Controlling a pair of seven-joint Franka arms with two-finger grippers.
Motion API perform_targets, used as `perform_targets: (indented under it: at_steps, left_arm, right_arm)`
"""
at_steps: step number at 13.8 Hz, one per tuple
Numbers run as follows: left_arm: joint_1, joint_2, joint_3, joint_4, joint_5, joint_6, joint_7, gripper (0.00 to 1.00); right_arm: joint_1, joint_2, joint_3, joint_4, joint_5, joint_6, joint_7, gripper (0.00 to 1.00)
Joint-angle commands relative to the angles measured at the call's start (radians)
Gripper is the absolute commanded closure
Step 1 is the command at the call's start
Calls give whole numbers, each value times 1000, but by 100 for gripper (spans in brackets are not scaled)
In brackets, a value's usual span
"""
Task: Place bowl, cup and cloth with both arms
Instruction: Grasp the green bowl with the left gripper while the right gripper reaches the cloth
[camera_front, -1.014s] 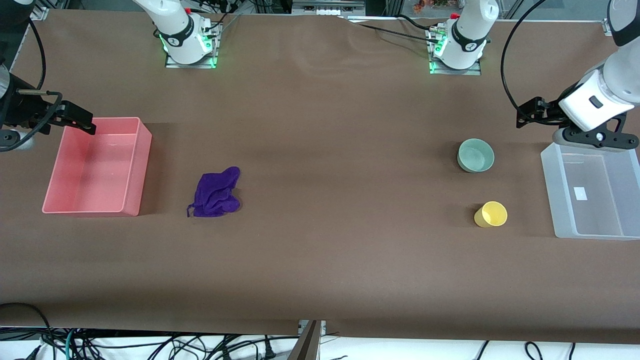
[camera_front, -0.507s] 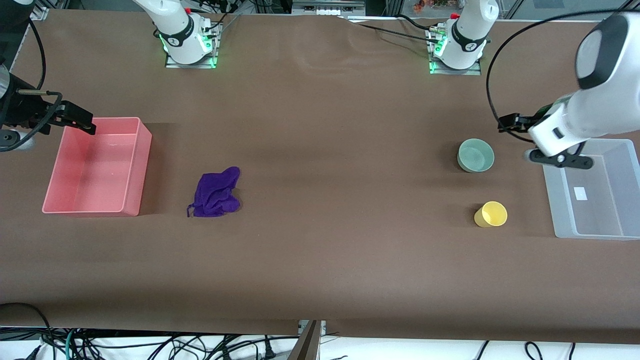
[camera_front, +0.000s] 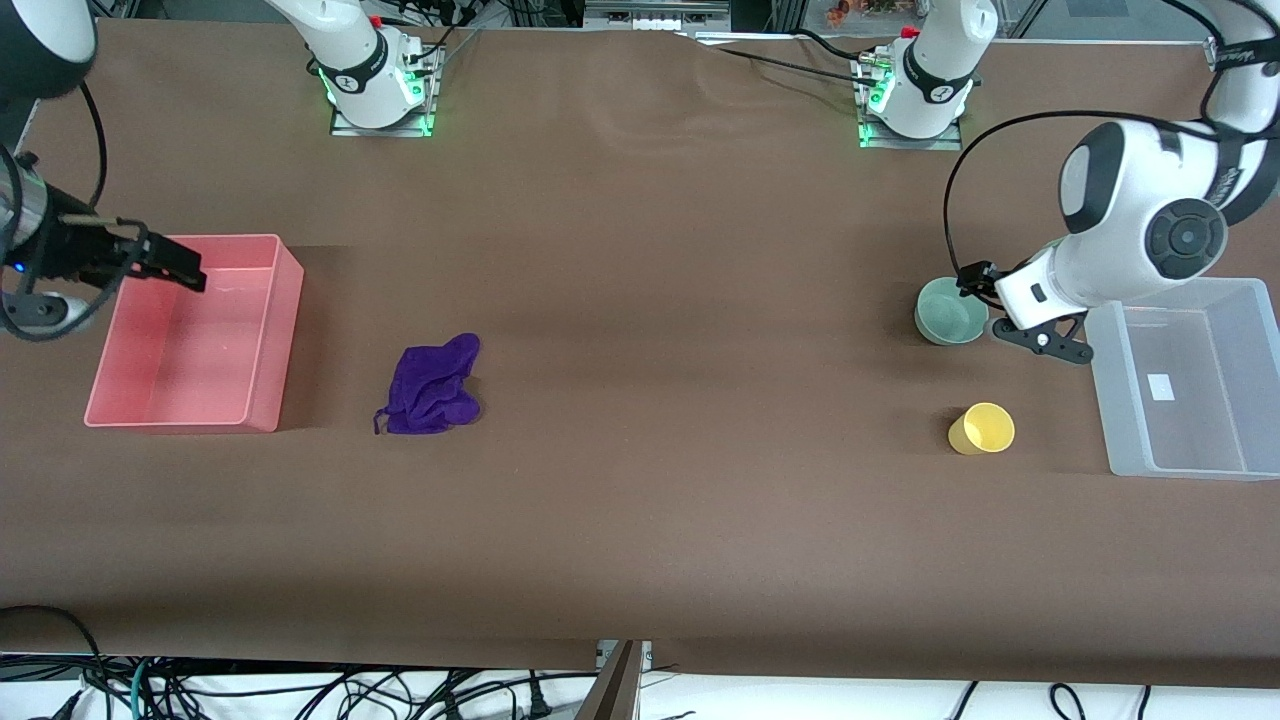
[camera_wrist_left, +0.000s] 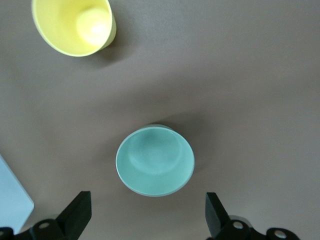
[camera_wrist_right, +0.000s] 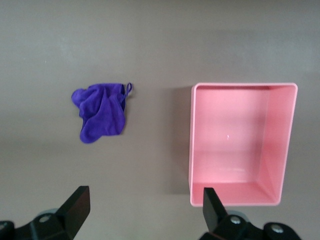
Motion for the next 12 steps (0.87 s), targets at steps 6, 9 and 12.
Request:
perform_targets:
  at_steps: [6,9,12]
  left_arm:
    - [72,128,-5,-232,165,476,126,1]
    - [74,167,-5,-246,167,533,183,64]
    - [78,168,-5,-237,168,533,213,100]
  right_arm:
    - [79,182,21,-149,5,316,32,0]
    - [75,213,60,-390,36,679,72,0]
    - [79,301,96,-469,36,907,72,0]
